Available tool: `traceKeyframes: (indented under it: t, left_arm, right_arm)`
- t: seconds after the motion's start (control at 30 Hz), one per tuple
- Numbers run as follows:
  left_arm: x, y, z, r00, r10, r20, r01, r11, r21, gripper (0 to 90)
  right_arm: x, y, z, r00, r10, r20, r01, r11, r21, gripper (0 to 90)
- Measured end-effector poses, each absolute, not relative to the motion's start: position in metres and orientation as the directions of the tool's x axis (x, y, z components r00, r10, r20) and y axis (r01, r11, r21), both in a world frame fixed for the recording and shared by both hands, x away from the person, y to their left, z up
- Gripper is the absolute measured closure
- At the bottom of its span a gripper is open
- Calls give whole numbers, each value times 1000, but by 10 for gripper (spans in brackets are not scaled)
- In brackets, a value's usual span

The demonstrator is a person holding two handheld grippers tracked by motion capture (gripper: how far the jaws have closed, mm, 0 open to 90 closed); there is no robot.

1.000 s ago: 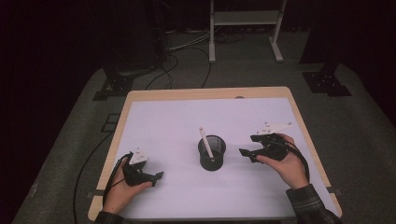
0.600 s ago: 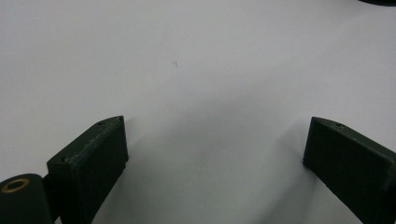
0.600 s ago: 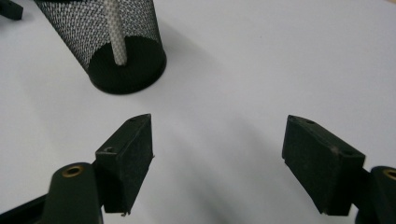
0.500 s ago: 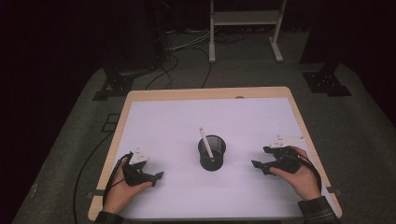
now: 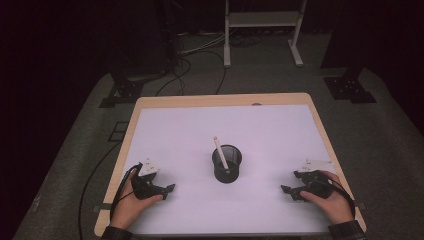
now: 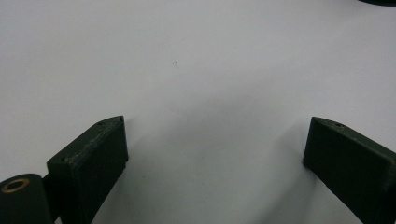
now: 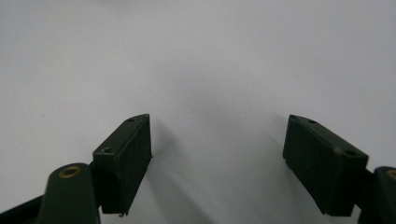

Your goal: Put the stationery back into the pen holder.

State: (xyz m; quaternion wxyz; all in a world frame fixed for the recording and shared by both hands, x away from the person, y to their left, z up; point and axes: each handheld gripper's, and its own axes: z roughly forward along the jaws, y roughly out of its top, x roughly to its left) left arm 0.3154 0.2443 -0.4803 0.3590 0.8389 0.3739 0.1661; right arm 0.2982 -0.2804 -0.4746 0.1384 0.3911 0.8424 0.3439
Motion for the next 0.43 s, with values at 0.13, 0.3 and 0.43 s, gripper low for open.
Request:
traceKeyframes:
  t: [0.13,0.3,0.43]
  left_arm:
    - [315,244,-480,666,746,11,508,-463,726,55]
    - [315,244,-480,665,746,10,508,-463,726,55]
    - [315,244,-480,667,745,15,506,-467,725,55]
  right_arm:
    - [296,-282,-477,-668,744,17,539,468,701,191]
    - [293,-282,-482,-671,741,12,516,455,726,173]
    - [291,-282,-482,-670,742,4,509,455,731,172]
